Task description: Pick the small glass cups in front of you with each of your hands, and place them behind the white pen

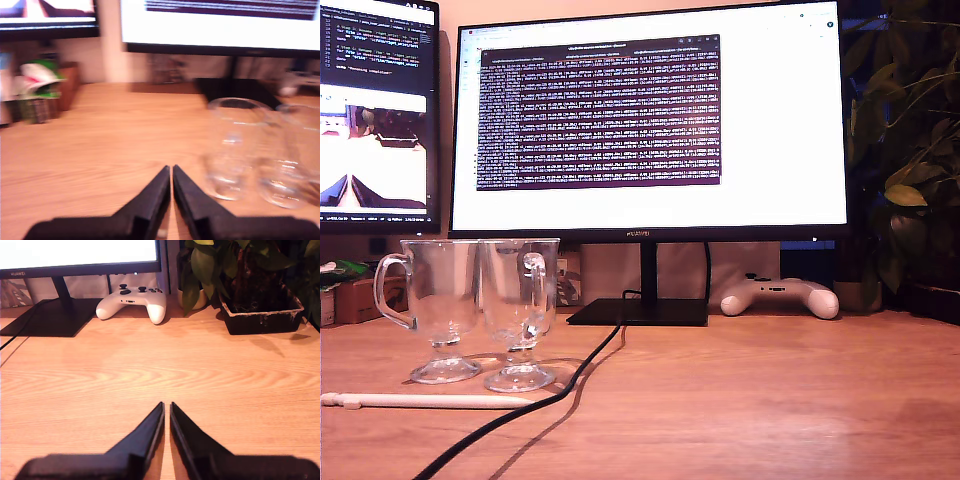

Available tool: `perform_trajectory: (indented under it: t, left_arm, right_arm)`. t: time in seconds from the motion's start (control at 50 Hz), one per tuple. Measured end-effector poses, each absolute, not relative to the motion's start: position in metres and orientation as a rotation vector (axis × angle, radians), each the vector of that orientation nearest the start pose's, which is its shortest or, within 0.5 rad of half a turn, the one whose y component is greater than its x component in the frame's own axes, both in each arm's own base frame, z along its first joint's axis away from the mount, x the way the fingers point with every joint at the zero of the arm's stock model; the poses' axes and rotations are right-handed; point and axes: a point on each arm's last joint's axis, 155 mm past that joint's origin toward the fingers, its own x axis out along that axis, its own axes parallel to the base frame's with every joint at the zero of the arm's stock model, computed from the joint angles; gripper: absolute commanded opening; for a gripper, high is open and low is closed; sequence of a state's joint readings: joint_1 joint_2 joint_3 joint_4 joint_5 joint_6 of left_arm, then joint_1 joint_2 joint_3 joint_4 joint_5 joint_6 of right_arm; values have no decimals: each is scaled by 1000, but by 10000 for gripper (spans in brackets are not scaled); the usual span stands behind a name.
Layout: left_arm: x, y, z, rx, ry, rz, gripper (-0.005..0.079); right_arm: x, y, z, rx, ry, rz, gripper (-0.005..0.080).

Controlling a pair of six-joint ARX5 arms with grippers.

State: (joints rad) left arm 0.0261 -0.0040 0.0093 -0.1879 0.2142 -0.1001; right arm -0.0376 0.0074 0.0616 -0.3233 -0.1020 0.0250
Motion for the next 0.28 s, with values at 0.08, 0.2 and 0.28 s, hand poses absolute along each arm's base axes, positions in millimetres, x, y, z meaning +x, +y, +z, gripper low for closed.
perform_trajectory:
  t: [0.08, 0.2, 0.28]
  left_arm:
    - [246, -26, 122, -118, 183, -144, -19]
    - [246, -25, 122, -118, 183, -138, -19]
    - [246, -25, 122, -117, 183, -139, -19]
  right_arm:
    - [240, 10, 112, 44, 269, 61, -8]
    - [240, 10, 112, 44, 269, 61, -8]
    - [240, 10, 112, 44, 269, 61, -8]
